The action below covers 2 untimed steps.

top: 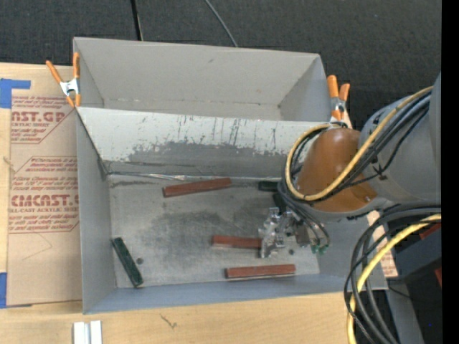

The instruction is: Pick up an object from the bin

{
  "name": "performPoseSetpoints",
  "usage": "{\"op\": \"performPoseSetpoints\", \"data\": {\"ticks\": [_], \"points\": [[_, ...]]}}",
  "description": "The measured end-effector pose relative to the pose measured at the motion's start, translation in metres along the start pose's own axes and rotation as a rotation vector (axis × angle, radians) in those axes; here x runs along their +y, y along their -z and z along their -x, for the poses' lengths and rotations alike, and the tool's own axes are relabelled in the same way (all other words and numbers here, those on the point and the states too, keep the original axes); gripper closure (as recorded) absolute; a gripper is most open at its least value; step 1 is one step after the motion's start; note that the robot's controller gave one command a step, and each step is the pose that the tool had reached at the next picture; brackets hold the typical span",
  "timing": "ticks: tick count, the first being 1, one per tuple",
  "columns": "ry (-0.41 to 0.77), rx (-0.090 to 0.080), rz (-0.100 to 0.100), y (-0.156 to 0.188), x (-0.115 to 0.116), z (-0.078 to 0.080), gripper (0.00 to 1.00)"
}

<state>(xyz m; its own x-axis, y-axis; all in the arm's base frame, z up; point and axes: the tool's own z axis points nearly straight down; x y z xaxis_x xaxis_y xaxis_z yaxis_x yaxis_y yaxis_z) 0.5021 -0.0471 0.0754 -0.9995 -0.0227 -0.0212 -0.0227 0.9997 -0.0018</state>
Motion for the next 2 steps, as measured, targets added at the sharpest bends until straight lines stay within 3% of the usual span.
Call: {"op": "performPoseSetpoints", "data": {"ticks": [1,2], "points": [[0.000,0.000,0.000,0.000,0.000,0.000,1.00],[0.002,0.014,0.001,0.162,0.003,0.002,1.00]]}}
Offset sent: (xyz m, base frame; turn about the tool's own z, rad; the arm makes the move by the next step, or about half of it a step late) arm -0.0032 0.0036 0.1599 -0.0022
